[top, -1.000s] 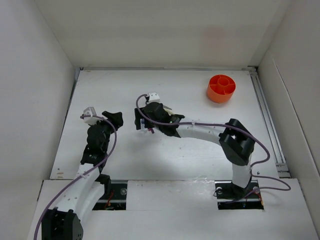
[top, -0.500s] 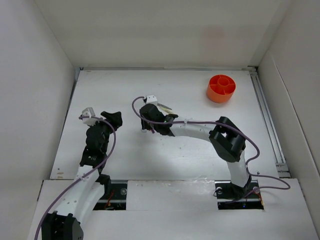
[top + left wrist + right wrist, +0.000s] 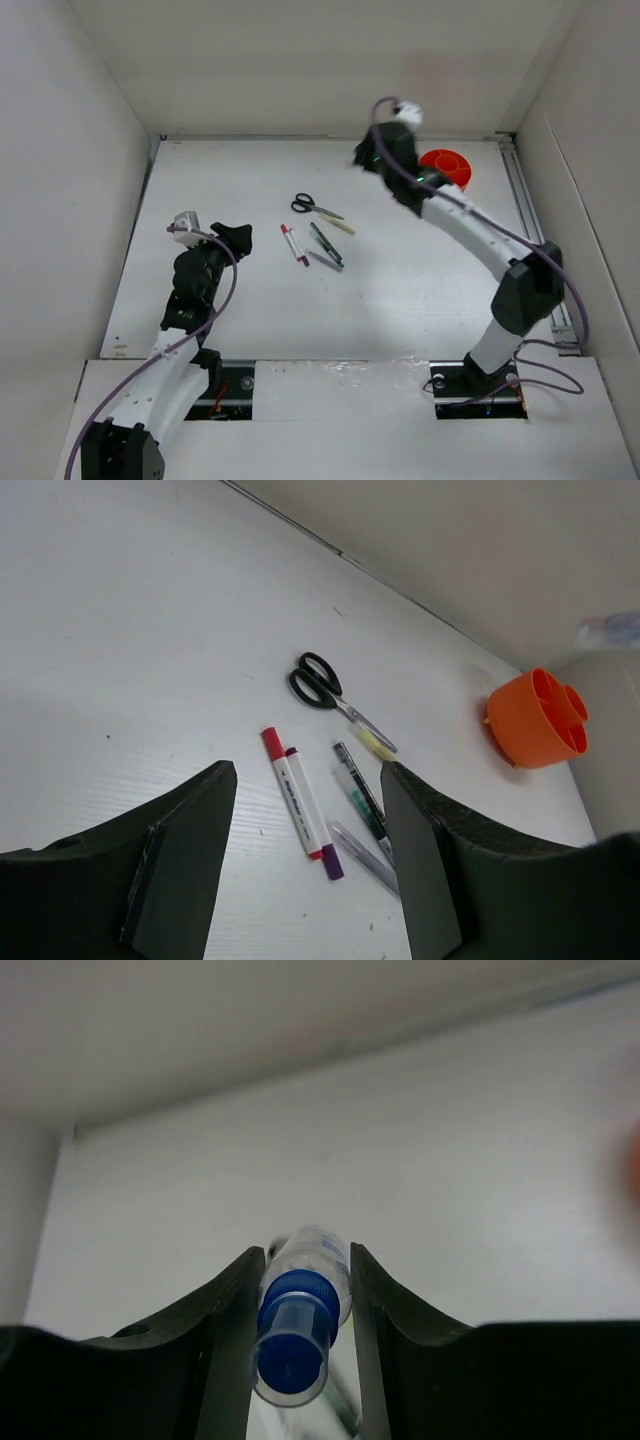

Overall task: Sort the stationery into containers
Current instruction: Pick up the stationery from the center of the board, then place the stationery in the storage box.

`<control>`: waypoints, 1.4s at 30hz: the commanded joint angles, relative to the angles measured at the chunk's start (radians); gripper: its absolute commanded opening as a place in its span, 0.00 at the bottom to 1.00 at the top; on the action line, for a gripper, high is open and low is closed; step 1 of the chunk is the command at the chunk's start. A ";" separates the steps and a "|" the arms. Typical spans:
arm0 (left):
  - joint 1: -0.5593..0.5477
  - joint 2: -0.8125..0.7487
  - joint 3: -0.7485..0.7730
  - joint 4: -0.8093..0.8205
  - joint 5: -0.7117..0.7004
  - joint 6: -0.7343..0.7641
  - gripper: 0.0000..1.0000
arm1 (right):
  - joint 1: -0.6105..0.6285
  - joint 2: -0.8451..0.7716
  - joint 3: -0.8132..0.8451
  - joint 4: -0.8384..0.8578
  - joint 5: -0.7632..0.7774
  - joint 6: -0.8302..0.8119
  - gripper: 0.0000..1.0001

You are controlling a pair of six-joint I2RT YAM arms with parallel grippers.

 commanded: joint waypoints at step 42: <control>-0.026 0.257 0.121 0.108 0.237 0.068 0.56 | -0.566 0.069 0.248 -0.241 0.142 0.120 0.99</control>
